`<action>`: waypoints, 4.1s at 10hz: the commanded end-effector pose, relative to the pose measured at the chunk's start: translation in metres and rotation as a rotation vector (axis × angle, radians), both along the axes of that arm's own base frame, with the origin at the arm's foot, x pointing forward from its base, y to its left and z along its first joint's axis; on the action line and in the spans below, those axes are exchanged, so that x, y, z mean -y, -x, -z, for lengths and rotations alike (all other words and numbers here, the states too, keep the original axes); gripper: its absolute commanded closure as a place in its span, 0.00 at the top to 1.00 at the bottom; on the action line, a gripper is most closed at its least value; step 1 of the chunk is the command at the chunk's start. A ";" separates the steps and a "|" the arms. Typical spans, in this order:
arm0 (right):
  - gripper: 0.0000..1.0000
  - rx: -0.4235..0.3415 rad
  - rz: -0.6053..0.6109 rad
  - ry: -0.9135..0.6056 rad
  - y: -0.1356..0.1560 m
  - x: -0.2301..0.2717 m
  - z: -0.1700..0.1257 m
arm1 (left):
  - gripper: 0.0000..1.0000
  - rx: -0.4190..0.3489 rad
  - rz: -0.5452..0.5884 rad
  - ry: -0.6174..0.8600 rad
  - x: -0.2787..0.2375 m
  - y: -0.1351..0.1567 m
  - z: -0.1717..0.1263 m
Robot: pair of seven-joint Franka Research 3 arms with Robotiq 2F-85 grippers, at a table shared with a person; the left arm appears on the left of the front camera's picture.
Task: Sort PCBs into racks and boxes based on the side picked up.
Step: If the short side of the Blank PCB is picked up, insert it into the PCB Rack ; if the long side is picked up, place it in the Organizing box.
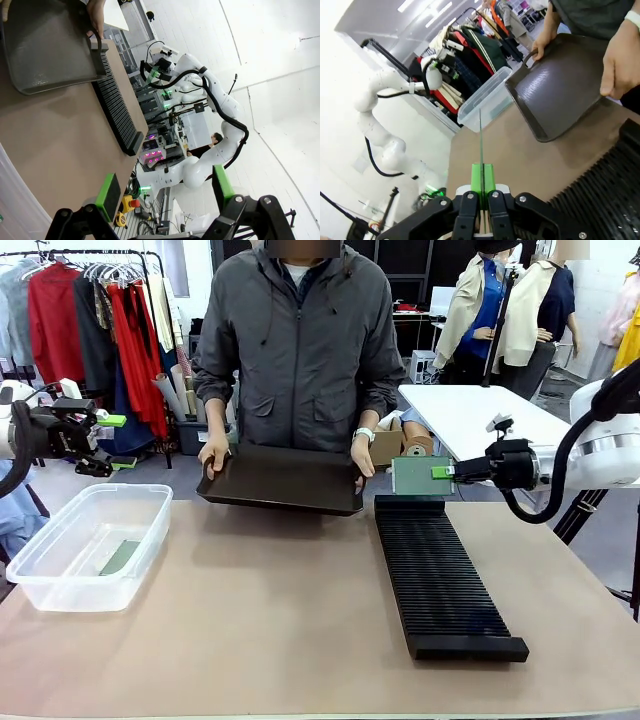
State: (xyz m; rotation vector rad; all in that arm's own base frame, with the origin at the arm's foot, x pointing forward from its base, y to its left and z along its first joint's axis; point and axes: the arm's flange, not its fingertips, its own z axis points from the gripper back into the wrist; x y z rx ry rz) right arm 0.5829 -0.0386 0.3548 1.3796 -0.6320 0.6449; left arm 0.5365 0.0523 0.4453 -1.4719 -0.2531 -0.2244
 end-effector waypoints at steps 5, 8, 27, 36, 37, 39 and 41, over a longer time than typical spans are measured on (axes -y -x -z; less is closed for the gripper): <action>0.00 0.317 0.028 0.000 -0.034 0.045 0.042 | 0.96 0.003 -0.001 -0.010 0.000 0.003 -0.002; 0.00 0.492 0.108 0.031 -0.050 0.051 0.070 | 0.96 0.003 -0.001 -0.010 0.000 0.003 -0.002; 0.00 0.448 0.079 0.133 -0.066 0.028 0.116 | 0.96 0.003 -0.001 -0.010 0.000 0.003 -0.002; 0.00 0.431 0.077 0.126 -0.068 0.030 0.117 | 0.96 0.003 -0.001 -0.010 0.000 0.003 -0.002; 0.00 0.433 0.070 0.130 -0.069 0.029 0.117 | 0.96 0.003 -0.001 -0.010 0.000 0.003 -0.002; 0.00 0.435 0.067 0.121 -0.070 0.028 0.117 | 0.96 0.003 -0.001 -0.010 0.000 0.003 -0.002; 0.00 0.434 0.058 0.128 -0.072 0.027 0.117 | 0.96 0.003 -0.001 -0.010 0.000 0.003 -0.002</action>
